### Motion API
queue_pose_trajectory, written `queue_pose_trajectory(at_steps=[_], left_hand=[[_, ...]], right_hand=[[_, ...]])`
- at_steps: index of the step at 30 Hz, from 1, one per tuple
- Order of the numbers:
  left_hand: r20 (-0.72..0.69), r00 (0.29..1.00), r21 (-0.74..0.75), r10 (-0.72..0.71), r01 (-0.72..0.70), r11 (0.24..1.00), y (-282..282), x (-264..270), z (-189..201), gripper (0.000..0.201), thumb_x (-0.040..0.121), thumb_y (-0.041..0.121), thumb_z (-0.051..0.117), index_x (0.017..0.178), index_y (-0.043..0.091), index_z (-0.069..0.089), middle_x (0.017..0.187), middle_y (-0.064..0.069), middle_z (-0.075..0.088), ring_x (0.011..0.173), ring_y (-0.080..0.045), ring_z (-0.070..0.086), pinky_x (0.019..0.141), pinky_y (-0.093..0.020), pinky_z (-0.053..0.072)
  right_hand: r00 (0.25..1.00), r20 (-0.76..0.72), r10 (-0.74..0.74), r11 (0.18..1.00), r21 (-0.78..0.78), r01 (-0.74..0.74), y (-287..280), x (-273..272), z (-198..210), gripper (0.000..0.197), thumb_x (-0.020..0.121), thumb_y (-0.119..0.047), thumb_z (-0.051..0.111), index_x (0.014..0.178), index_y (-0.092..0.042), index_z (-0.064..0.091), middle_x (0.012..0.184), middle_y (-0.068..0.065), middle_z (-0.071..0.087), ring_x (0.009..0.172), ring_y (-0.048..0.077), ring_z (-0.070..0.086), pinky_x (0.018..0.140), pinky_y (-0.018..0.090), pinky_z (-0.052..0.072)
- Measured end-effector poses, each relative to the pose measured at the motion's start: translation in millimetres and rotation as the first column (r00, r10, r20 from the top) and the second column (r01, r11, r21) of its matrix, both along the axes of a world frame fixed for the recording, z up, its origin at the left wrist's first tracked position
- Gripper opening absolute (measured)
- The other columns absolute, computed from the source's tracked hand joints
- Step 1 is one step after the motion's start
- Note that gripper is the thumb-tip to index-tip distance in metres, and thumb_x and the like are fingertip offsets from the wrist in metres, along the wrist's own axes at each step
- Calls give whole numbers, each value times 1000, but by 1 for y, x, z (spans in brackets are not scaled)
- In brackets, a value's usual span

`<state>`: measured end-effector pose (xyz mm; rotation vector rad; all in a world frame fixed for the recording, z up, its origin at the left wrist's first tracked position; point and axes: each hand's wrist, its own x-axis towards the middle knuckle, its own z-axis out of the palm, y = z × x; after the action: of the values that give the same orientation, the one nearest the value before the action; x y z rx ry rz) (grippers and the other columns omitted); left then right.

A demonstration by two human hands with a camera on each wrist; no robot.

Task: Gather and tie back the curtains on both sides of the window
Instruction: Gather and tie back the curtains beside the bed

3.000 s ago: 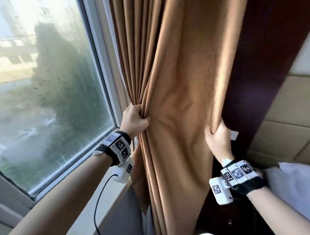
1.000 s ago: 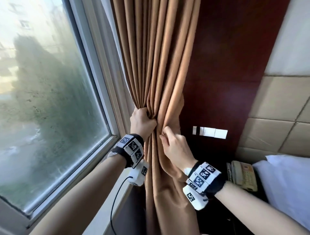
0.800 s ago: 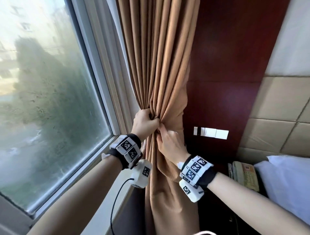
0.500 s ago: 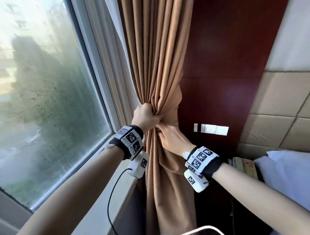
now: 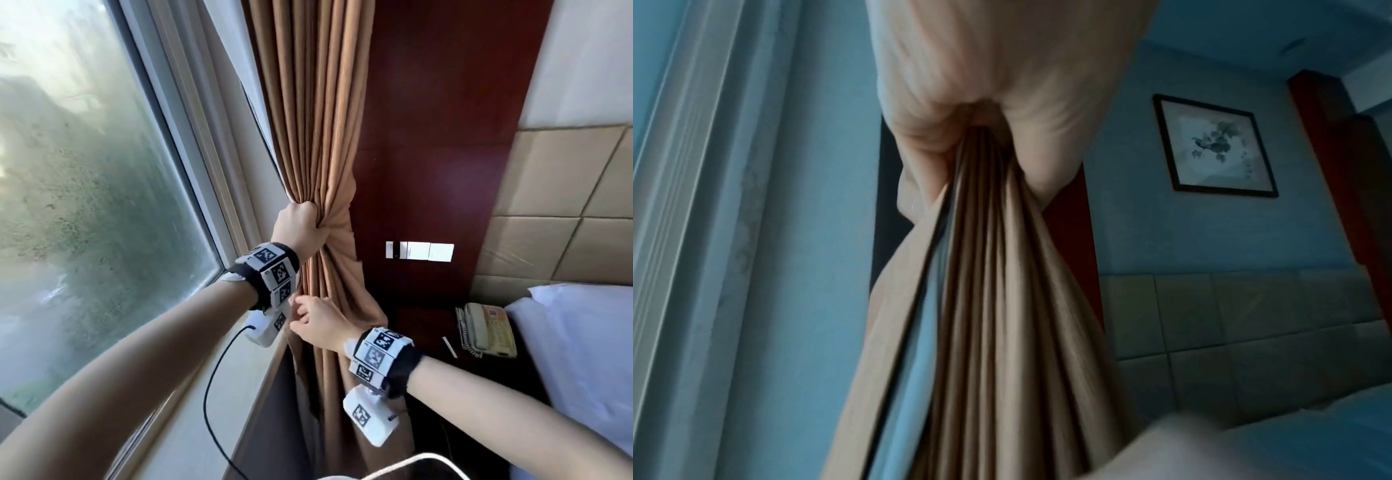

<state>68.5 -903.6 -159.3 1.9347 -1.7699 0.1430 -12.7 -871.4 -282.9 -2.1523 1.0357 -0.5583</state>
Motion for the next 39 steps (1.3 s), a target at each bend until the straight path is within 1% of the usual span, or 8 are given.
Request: queue_pose_trajectory(at_steps=[4,8,15,18,21,27,35,39], left_hand=[[31,999,13,-16,16,1000,-2,1,2,21,82,18,60,84,-2,55,93,-22,58,87,-39,58,69,-35,47],[38,999,23,-20,19,1000,-4,0,3,20,82,18,61,81,0,53,90,-21,57,87,-39,58,67,-34,43],[45,999,33,-7,5,999,-6,11,2,22,82,18,61,72,6,46,79,-11,48,81,-35,57,64,-32,43],[41,999,22,0,-1,1000,-8,17,2,23,81,17,61,71,7,43,78,-13,49,81,-37,58,63,-32,40],[54,999,23,-7,6,1000,-11,14,3,20,80,18,61,74,5,48,87,-21,58,83,-39,59,64,-33,43],[89,996,33,-30,28,999,-18,8,4,24,81,22,61,83,-1,55,92,-22,60,85,-39,59,64,-33,41],[70,995,41,-76,73,996,-17,-3,6,26,81,27,63,74,9,44,84,-17,57,80,-38,59,67,-37,49],[68,995,31,-77,75,997,-13,-5,2,28,81,26,63,74,8,42,78,-11,48,78,-36,58,63,-34,45]], right_hand=[[976,-23,-215,975,50,216,-6,14,-19,56,75,-39,70,117,-7,51,116,16,64,110,31,59,92,36,48],[958,-47,-284,957,49,286,-3,30,-13,47,84,-28,62,119,-1,47,121,22,59,112,38,57,86,39,46],[939,133,-316,930,238,279,-21,22,-18,27,79,-27,59,57,-15,48,67,14,64,66,29,59,67,41,49],[849,367,-380,833,536,141,-25,-3,-20,15,81,-1,53,82,-8,66,78,19,69,76,28,70,58,38,54],[770,460,-442,693,720,-32,-35,-20,-15,49,70,18,37,112,5,59,92,27,69,62,22,66,38,18,32],[917,289,-275,866,489,105,-28,-58,7,20,54,-5,46,49,-9,65,70,24,68,44,17,45,43,20,29],[973,230,19,917,383,-109,-14,-99,58,17,49,-2,41,52,6,56,56,18,61,45,19,54,46,21,38],[992,116,-57,956,292,20,-39,-120,53,6,47,-9,50,47,-5,54,50,9,48,50,16,42,48,23,31]])
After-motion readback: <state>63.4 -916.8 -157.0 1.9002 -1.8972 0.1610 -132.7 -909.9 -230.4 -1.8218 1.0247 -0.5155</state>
